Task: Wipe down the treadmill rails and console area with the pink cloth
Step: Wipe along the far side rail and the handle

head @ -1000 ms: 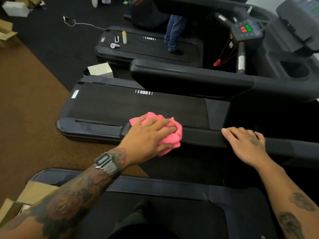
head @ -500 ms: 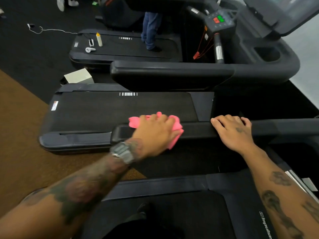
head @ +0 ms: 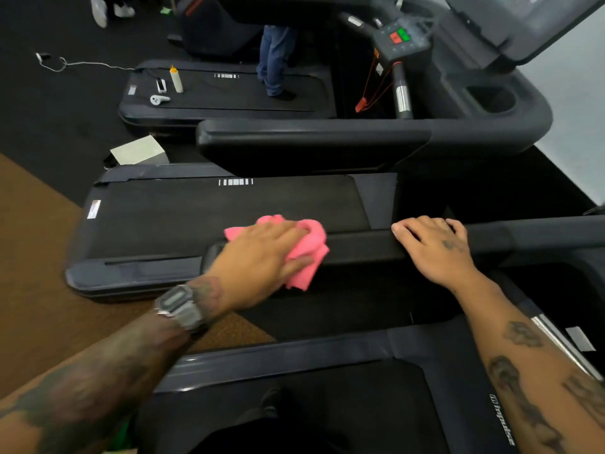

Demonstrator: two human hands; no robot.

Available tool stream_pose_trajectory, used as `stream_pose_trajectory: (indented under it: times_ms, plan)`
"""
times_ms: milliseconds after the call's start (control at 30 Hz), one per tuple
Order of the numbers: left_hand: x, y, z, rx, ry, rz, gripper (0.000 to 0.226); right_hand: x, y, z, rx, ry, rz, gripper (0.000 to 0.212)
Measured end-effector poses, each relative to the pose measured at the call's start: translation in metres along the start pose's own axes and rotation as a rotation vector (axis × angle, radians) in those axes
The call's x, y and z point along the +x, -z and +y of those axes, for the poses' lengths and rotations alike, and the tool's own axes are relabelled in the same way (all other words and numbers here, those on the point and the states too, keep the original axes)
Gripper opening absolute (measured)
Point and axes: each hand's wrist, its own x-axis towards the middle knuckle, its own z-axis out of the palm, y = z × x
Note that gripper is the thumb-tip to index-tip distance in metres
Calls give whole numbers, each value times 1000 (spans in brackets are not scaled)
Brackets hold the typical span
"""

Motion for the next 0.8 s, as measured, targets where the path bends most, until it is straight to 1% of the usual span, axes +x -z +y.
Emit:
stream_pose_trajectory:
  times_ms: [67, 167, 233, 300, 400, 467, 533, 633, 700, 733, 800]
  plan:
    - [-9, 18, -20, -72, 117, -128, 68, 0, 0, 0, 7, -10, -1, 40]
    - [12, 41, -34, -194, 273, -426, 50, 0, -2, -1, 11, -19, 11, 41]
    - [34, 41, -34, -142, 269, -550, 46, 0, -2, -2, 7, -17, 7, 42]
    - [55, 34, -21, -89, 233, -576, 47, 0, -3, -2, 15, -12, 10, 43]
    - [80, 18, 14, -87, 209, -491, 48, 0, -3, 1, 18, -10, 25, 42]
    - [92, 5, 37, -82, 157, -410, 47, 0, -2, -1, 19, -13, 21, 42]
    - [99, -8, 58, -15, 95, -314, 47, 0, -1, -2, 19, -14, 21, 41]
    - [91, -25, 84, 184, -11, -91, 50, -1, -1, 2, -1, 13, 8, 43]
    - [74, -36, 86, 254, -128, -2, 47, 0, -1, 5, -10, 33, 1, 48]
    - [64, -41, 79, 255, -179, 14, 48, 0, -1, 5, -10, 37, 2, 49]
    - [43, -40, 59, 238, -212, 19, 53, 0, -1, 6, 5, 32, 17, 46]
